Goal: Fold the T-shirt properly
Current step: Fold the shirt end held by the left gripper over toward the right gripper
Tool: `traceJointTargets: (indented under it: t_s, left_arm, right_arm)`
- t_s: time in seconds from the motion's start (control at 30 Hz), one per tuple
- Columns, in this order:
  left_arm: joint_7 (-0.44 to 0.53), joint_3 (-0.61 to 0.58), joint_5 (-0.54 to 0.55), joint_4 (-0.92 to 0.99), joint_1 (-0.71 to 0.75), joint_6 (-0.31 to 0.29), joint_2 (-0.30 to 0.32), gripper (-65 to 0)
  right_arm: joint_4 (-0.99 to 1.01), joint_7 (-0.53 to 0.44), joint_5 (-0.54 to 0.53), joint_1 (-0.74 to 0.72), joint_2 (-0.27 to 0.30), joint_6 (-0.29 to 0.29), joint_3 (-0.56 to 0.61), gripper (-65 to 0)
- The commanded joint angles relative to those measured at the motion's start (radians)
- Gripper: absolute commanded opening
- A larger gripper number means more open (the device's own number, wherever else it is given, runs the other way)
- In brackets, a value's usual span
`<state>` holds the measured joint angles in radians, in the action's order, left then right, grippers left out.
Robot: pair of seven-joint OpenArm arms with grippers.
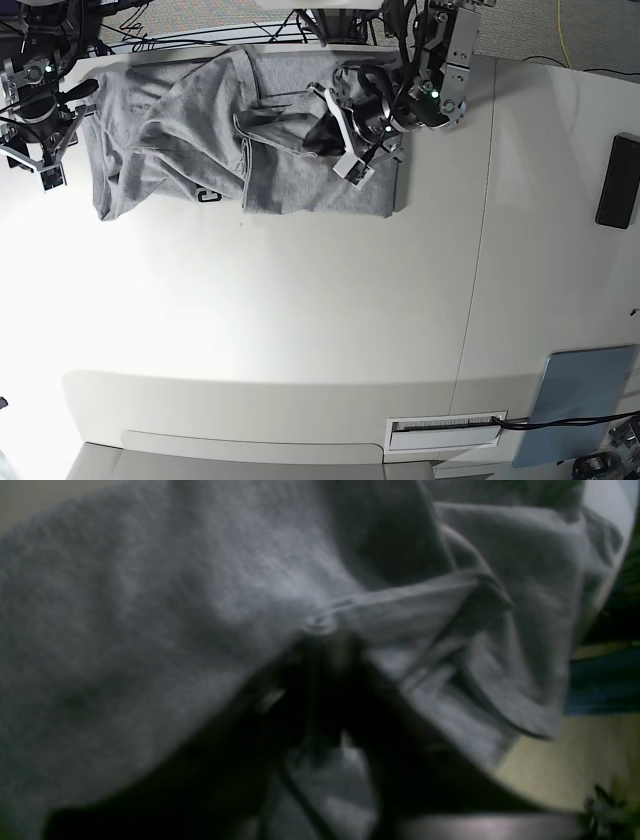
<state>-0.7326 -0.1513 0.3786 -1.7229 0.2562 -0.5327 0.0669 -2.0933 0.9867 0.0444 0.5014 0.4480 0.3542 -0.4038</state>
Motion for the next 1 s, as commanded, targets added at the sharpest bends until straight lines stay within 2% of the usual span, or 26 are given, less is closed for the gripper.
traceJointTargets:
  t_s: [0.0, 0.03, 0.13, 0.23, 0.47, 0.53, 0.83, 0.97]
  left_arm:
    - [0.016, -0.003, 0.072, -0.027, -0.006, -0.077, 0.002, -62.7]
    - [-0.002, -0.003, 0.124, -0.031, -0.006, -0.163, 0.006, -62.6]
    - [-0.098, -0.013, 0.315, -0.031, -0.003, -0.165, 0.019, -62.6]
    - [-0.172, -0.025, 0.387, -0.031, -0.004, -0.165, 0.019, -58.5]
    - [-0.176, -0.030, 0.408, -0.031, -0.009, -0.165, 0.019, -34.3]
    - [-0.176, -0.030, 0.408, -0.031, -0.014, -0.165, 0.019, -30.2]
    - [-0.172, -0.029, 0.404, -0.031, -0.058, -0.165, 0.019, -30.0]
    - [-0.151, 0.001, 0.341, -0.031, -0.094, -0.165, 0.019, -30.0]
  right_arm:
    - [-0.013, -0.016, 0.009, -0.003, 0.015, -0.015, -0.011, -41.9]
    - [-0.013, -0.019, 0.009, -0.003, 0.015, -0.015, -0.011, -41.9]
    - [-0.013, -0.020, 0.009, -0.003, 0.015, -0.015, -0.011, -41.9]
    - [-0.013, -0.022, 0.009, -0.003, 0.015, -0.015, -0.011, -41.9]
    - [-0.013, -0.026, 0.009, -0.003, 0.015, -0.015, -0.011, -41.9]
    - [-0.013, -0.026, 0.009, -0.003, 0.015, -0.015, -0.011, -41.9]
    - [-0.013, -0.024, 0.009, -0.003, 0.015, -0.015, -0.011, -41.9]
    - [-0.013, -0.025, 0.007, -0.003, 0.015, -0.015, -0.011, -41.9]
